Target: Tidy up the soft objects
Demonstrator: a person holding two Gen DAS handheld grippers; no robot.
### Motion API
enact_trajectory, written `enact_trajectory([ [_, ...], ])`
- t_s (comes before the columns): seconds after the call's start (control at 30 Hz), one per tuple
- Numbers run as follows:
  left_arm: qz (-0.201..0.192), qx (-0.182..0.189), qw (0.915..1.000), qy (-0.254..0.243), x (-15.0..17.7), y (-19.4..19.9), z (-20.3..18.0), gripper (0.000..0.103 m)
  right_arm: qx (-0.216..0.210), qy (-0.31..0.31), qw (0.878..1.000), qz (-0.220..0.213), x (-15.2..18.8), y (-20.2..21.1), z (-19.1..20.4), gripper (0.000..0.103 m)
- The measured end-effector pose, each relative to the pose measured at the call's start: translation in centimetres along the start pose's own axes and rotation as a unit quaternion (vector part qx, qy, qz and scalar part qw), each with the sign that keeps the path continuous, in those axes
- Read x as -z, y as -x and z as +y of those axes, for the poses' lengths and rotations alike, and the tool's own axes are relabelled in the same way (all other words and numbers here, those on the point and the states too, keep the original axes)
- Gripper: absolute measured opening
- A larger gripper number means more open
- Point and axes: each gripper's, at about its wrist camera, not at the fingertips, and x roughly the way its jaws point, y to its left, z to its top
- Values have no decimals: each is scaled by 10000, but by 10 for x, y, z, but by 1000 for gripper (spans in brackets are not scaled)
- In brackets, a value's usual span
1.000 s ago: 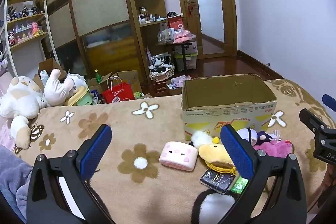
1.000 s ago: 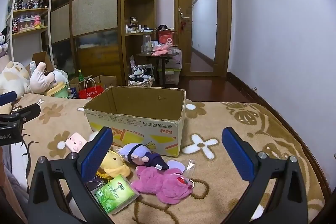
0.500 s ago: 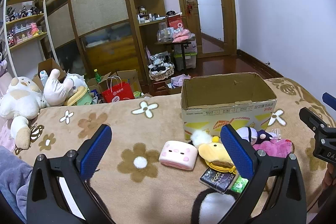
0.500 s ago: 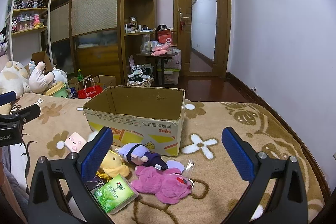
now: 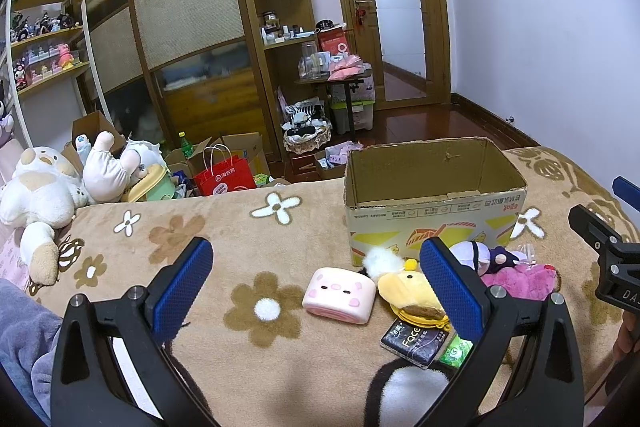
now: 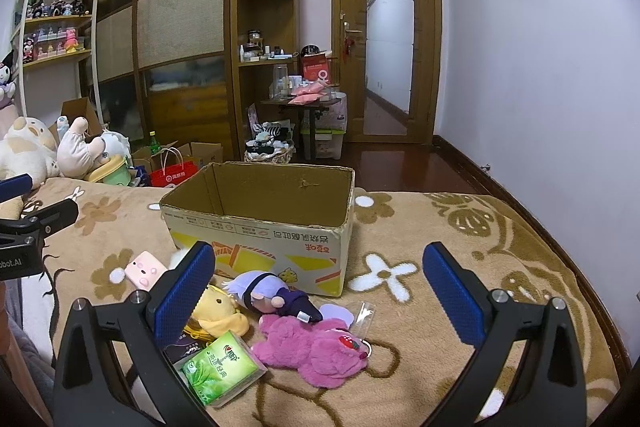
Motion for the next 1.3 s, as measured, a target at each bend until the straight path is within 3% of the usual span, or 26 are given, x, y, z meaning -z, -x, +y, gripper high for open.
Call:
enact_trajectory([
  [1.3,54,-20,10000,-20,1,-2,0,102,46,-26,10000,-42,2,-3,-4,103],
])
